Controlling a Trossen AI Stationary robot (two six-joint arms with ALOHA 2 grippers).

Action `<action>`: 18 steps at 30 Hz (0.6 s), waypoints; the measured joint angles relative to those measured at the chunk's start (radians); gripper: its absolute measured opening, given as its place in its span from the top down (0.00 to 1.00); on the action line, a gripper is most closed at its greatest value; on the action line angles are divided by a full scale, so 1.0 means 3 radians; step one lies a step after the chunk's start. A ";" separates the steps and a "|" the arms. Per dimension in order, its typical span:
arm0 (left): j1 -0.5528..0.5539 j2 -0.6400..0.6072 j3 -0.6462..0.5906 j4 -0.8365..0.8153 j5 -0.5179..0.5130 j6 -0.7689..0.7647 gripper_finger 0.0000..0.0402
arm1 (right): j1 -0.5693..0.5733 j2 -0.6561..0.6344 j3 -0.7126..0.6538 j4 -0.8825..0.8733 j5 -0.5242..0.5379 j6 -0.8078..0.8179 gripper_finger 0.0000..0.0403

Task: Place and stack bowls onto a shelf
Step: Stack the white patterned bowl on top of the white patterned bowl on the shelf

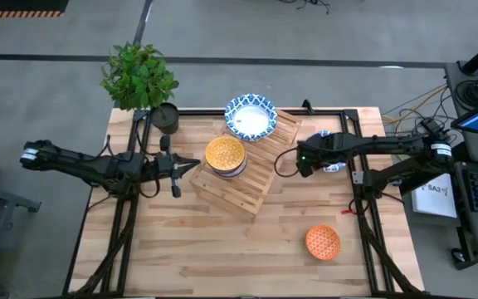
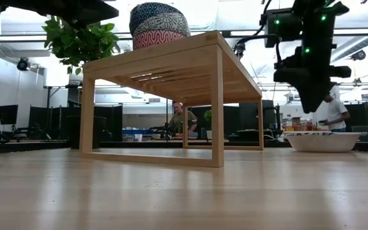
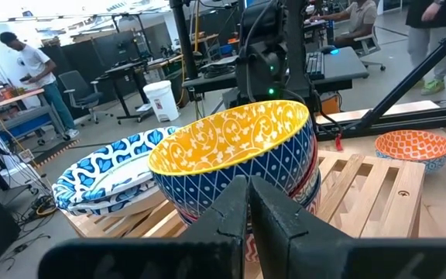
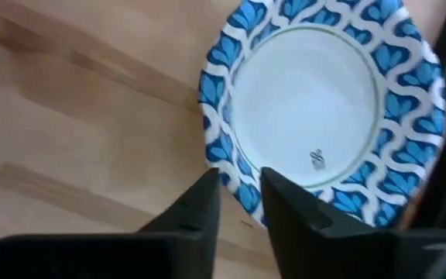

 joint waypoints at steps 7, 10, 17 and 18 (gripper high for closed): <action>0.0000 0.0001 0.0000 -0.0001 0.0000 0.0001 1.00 | -0.0099 0.0000 -0.0247 0.0433 0.0010 -0.0220 0.60; 0.0000 0.0001 0.0000 -0.0001 -0.0001 0.0001 1.00 | -0.0102 0.0000 -0.0390 0.0632 0.0019 -0.0305 0.59; 0.0000 0.0001 0.0000 -0.0001 -0.0001 0.0013 1.00 | -0.0102 0.0000 -0.0699 0.1101 0.0038 -0.0368 0.60; 0.0000 0.0001 0.0000 -0.0001 -0.0001 0.0013 1.00 | -0.0102 0.0000 -0.0751 0.1170 0.0039 -0.0371 0.61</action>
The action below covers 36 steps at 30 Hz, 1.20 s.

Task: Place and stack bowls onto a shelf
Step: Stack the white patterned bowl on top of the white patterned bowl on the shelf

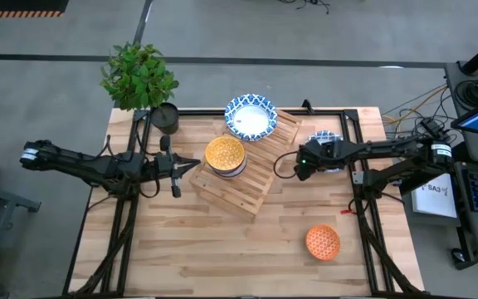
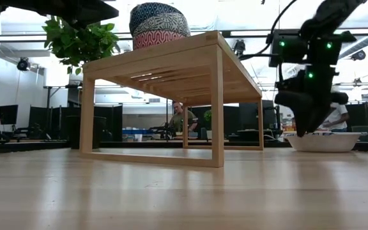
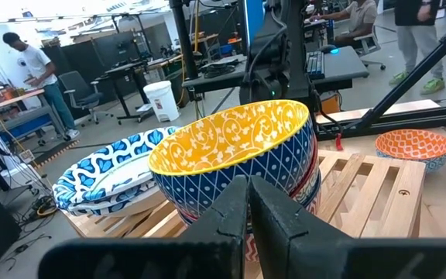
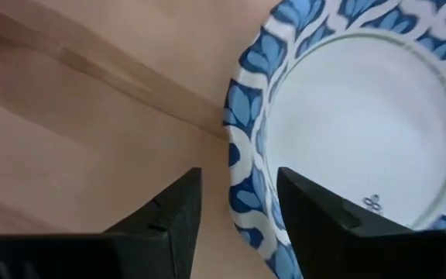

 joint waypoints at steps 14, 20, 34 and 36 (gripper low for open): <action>0.0000 0.0000 0.0000 0.0000 0.0000 0.0001 1.00 | 0.0012 0.0001 -0.0278 0.0289 0.0105 0.0098 0.86; 0.0000 0.0000 0.0000 0.0000 0.0000 0.0001 1.00 | 0.0029 0.0000 -0.0047 0.0004 0.0097 0.0111 0.96; 0.0000 0.0003 0.0000 0.0006 0.0000 0.0003 1.00 | 0.0067 0.0001 0.1446 -0.1496 0.1201 0.0172 0.97; 0.0000 0.0003 0.0000 0.0021 0.0000 0.0003 1.00 | 0.0067 0.0003 0.1687 -0.1435 0.1360 -0.0051 0.97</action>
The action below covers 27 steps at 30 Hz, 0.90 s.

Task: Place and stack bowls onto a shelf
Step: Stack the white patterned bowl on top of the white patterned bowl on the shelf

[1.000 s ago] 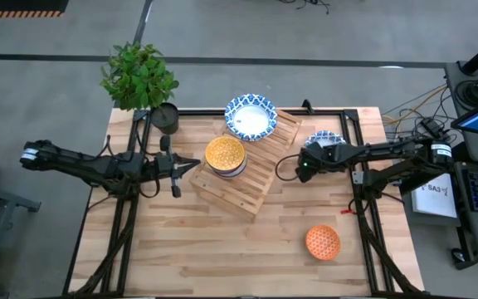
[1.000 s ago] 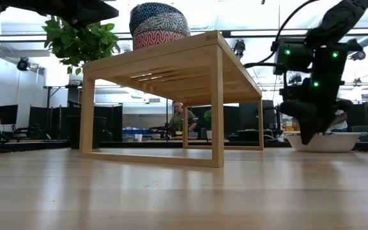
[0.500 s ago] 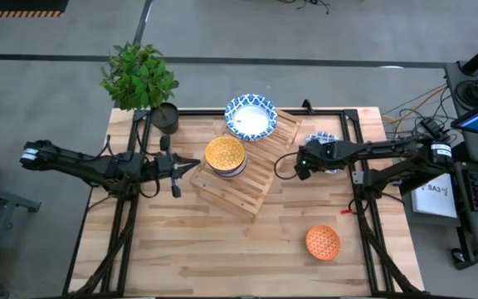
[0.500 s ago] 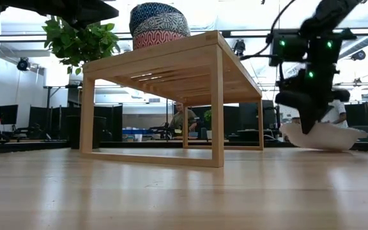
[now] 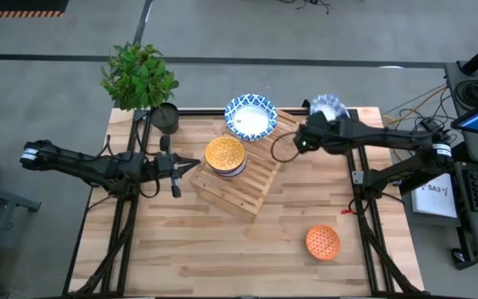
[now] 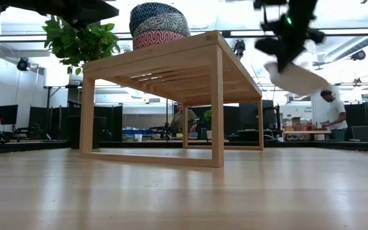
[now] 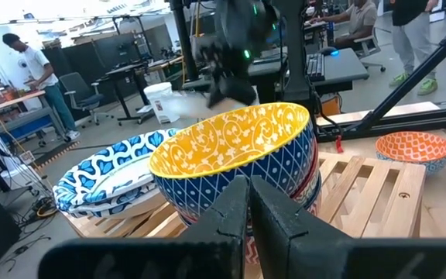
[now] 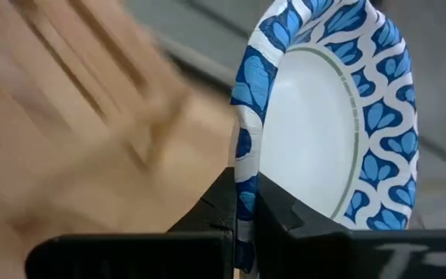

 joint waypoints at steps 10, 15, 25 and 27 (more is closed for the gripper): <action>-0.0001 0.0003 0.0000 0.0004 0.0000 0.0002 1.00 | 0.0106 0.0000 0.0595 0.1533 -0.0226 -0.1843 0.97; -0.0001 0.0004 0.0000 0.0004 0.0000 0.0034 1.00 | 0.0132 0.0022 0.0560 0.2181 -0.1140 -0.2397 0.97; -0.0001 0.0019 0.0000 0.0004 0.0000 0.0036 1.00 | 0.0131 0.0268 0.0554 0.2266 -0.1395 -0.2560 0.97; 0.0000 0.0022 0.0000 0.0004 0.0000 0.0036 1.00 | 0.0132 0.0334 0.0576 0.2263 -0.1335 -0.2578 0.97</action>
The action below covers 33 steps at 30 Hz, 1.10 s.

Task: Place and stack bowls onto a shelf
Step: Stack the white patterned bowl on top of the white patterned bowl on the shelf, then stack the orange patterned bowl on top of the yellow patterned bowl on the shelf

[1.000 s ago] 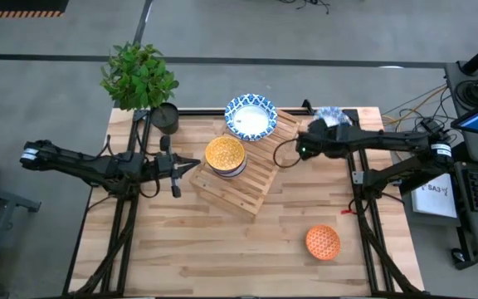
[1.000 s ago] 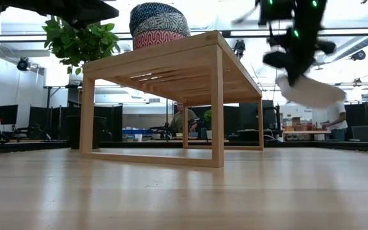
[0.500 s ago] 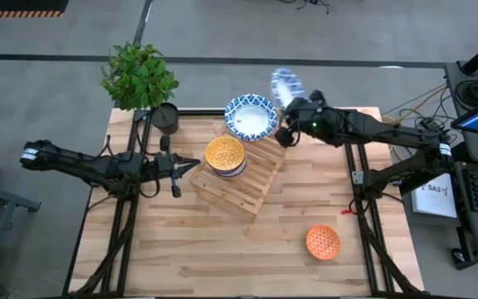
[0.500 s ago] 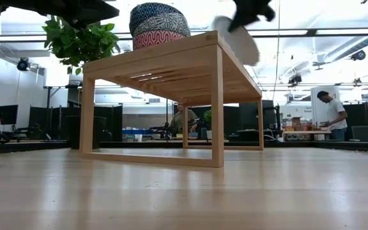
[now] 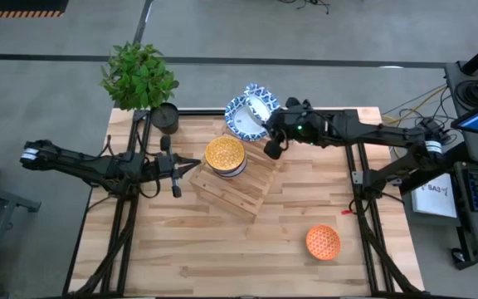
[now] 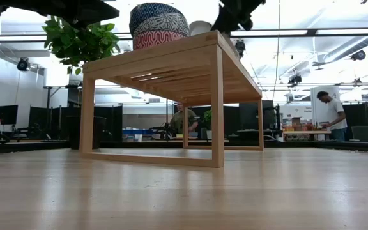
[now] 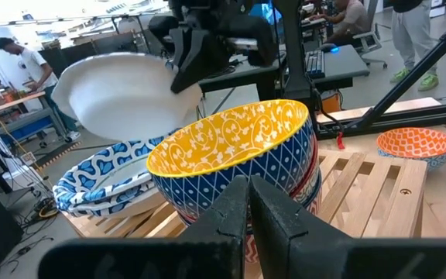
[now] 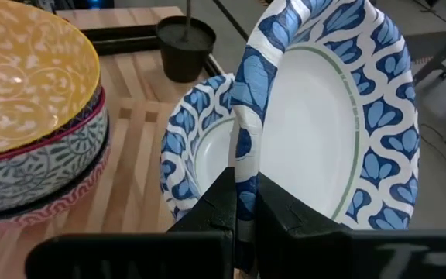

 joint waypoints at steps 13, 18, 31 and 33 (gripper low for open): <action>-0.0001 0.0005 0.0000 -0.0001 0.0001 0.0001 1.00 | -0.0001 0.0351 0.0275 -0.0010 0.0012 -0.0046 0.88; -0.0001 0.0005 0.0000 -0.0001 0.0000 0.0001 1.00 | -0.0003 0.0377 0.0379 -0.0003 0.0063 -0.0006 0.72; -0.0001 0.0005 0.0000 -0.0003 0.0001 0.0003 1.00 | 0.0100 0.0377 0.0479 -0.0014 0.0049 0.0189 0.60; -0.0001 0.0005 0.0000 -0.0003 0.0001 0.0001 1.00 | 0.0131 0.0377 0.0476 -0.0011 0.0049 0.0190 0.60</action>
